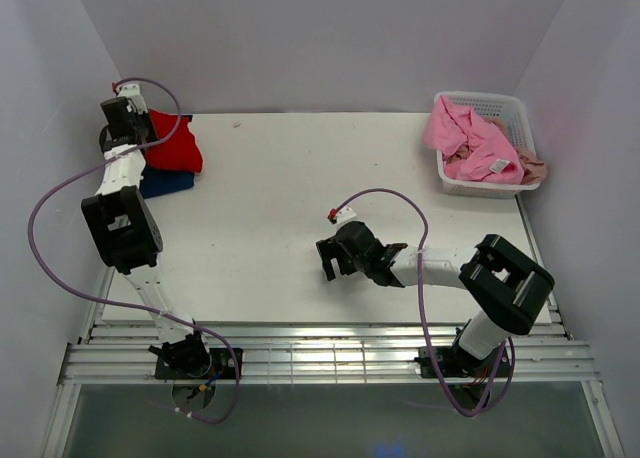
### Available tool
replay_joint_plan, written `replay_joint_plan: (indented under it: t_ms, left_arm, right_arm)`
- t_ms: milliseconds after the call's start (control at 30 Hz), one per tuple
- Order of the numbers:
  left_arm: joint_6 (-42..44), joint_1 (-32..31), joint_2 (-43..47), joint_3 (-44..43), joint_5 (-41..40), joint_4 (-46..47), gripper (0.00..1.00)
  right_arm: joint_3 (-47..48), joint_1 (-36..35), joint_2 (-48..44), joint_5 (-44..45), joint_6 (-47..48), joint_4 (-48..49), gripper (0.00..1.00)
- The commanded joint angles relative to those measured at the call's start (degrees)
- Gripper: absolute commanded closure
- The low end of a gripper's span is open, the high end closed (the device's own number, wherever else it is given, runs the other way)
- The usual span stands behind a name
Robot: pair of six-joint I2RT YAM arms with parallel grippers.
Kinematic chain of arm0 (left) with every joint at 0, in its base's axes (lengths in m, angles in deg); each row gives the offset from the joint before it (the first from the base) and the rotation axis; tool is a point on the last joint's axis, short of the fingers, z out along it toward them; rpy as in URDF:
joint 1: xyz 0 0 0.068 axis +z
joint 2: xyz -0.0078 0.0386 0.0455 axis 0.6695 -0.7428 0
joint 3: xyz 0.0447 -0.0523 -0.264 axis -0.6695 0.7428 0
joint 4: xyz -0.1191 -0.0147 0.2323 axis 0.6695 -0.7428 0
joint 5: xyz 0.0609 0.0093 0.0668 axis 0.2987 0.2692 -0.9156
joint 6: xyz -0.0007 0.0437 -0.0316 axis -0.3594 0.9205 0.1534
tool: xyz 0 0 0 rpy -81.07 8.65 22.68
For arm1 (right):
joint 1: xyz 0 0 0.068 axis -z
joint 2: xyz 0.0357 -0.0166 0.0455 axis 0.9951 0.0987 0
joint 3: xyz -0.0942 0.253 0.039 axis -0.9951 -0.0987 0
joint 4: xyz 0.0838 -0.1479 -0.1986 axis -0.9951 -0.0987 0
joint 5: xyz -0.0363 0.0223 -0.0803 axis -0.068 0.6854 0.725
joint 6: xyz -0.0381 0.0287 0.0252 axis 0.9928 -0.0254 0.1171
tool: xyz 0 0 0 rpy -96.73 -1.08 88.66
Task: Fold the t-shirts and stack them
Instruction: Put the neatly folded tshirt into the corner of the board with the left arm
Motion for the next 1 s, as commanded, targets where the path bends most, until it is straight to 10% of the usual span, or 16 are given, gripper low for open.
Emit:
replay_joint_plan:
  t_ms: [0, 500, 767, 967]
  left_arm:
    - [-0.76, 1.73, 1.30, -0.75, -1.45, 3.45, 1.00]
    - [-1.47, 3.23, -5.90, 3.29, -8.13, 8.81, 0.95]
    - [-3.94, 0.34, 1.80, 4.24, -15.32, 14.68, 0.19]
    - [5.39, -10.38, 19.21, 5.84, -30.53, 24.46, 0.02]
  right_arm:
    - [-2.91, -0.10, 2.17, -3.10, -1.32, -4.60, 0.08]
    - [-6.16, -0.10, -2.31, -1.25, -1.93, -6.35, 0.08]
    - [-8.97, -0.10, -11.97, 1.91, -1.32, -4.69, 0.06]
    - [-4.77, -0.19, -23.93, 7.62, 2.54, -8.90, 0.06]
